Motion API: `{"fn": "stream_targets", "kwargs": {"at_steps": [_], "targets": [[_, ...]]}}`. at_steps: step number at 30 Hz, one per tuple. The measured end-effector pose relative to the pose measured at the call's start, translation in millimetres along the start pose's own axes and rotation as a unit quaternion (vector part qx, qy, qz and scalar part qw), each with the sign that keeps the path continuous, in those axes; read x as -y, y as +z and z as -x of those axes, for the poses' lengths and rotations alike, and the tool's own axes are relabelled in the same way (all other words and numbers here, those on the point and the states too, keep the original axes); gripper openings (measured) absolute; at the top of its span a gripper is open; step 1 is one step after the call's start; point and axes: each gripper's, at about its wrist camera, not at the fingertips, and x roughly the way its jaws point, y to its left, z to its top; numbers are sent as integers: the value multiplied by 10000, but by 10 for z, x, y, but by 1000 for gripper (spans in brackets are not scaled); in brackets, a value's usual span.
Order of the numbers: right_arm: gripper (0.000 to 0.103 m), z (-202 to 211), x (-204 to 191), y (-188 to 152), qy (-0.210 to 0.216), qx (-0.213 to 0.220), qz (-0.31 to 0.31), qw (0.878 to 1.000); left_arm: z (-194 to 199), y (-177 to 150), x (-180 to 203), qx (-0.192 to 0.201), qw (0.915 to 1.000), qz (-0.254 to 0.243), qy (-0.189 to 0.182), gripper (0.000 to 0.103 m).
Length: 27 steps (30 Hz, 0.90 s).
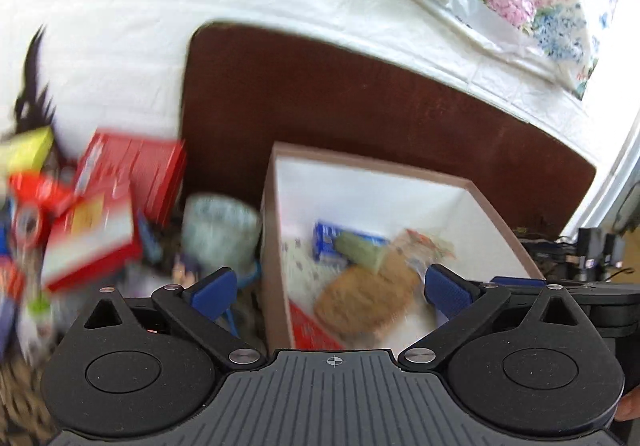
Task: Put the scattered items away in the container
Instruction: 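Withdraw both grippers from the box back toward the clutter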
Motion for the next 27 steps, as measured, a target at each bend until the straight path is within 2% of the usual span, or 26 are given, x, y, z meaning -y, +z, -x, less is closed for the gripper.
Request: {"fn": "stream_targets", "kwargs": {"at_steps": [7,14,21,27], "targets": [[92,291,-288,-406,-57,322,458,9984,441,-434,-194,208,9996,187,-44,103],[92,462,-641,-813,77,647,711,9953,905,-798,-540,417,9984,321,184,103],[92,391,-1091,-1229,359,616,776,9944,1236,-1119,-1015,389,9965,559,479,103],[92,206,-1363,-1489,604,411,787,9942,1342,-1299,-1318,346,9954,516,723,103]]}}
